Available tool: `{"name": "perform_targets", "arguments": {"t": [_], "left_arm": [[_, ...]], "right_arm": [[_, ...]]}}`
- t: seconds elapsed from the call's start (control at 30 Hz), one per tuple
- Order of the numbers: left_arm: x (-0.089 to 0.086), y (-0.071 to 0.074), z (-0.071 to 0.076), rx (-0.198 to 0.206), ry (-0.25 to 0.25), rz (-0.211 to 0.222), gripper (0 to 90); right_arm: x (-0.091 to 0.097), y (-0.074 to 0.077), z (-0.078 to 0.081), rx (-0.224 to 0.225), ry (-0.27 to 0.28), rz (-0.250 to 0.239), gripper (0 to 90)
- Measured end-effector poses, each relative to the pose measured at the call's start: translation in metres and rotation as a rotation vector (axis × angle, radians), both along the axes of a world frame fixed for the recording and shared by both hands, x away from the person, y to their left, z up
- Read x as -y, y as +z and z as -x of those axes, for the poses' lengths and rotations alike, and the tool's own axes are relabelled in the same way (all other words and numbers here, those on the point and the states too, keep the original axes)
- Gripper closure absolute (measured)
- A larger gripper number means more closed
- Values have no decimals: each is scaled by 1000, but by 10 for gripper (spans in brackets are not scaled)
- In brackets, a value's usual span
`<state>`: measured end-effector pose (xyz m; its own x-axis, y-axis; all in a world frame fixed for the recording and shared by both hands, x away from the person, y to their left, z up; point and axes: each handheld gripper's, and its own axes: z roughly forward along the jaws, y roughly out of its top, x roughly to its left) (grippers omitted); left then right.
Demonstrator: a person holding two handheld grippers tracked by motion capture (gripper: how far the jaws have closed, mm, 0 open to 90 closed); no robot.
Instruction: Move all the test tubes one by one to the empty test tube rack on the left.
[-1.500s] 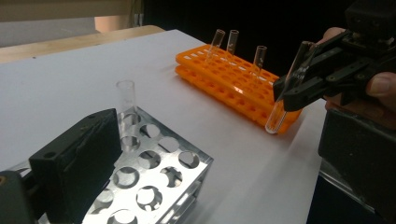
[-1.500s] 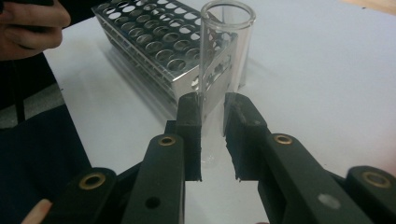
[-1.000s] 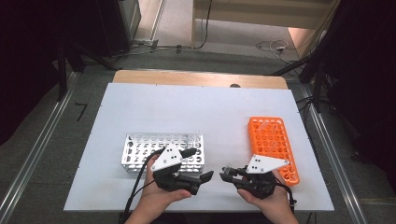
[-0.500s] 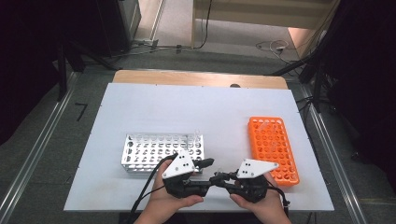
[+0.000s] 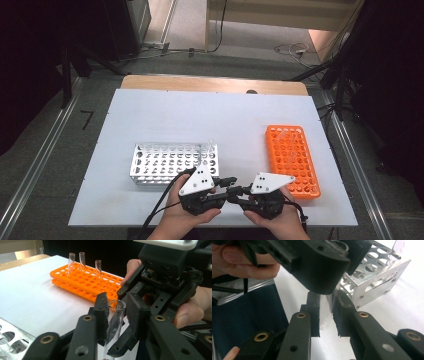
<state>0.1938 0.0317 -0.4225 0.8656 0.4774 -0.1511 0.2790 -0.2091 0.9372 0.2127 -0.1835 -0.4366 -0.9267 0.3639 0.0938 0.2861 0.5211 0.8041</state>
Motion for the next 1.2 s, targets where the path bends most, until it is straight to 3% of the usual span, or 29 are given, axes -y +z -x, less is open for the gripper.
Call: {"name": "perform_targets", "arguments": {"t": [0.67,1.1,1.2], "left_arm": [[-2,1,0,18,10,-11,751],[-13,7,-3,22,48,9,752],[-17,9,-4,24,59,14,752]], "right_arm": [[0,-2,-1,-13,4,-21,717],[11,4,-3,27,-50,-61,217],[17,5,-5,14,-64,-76,110]]}}
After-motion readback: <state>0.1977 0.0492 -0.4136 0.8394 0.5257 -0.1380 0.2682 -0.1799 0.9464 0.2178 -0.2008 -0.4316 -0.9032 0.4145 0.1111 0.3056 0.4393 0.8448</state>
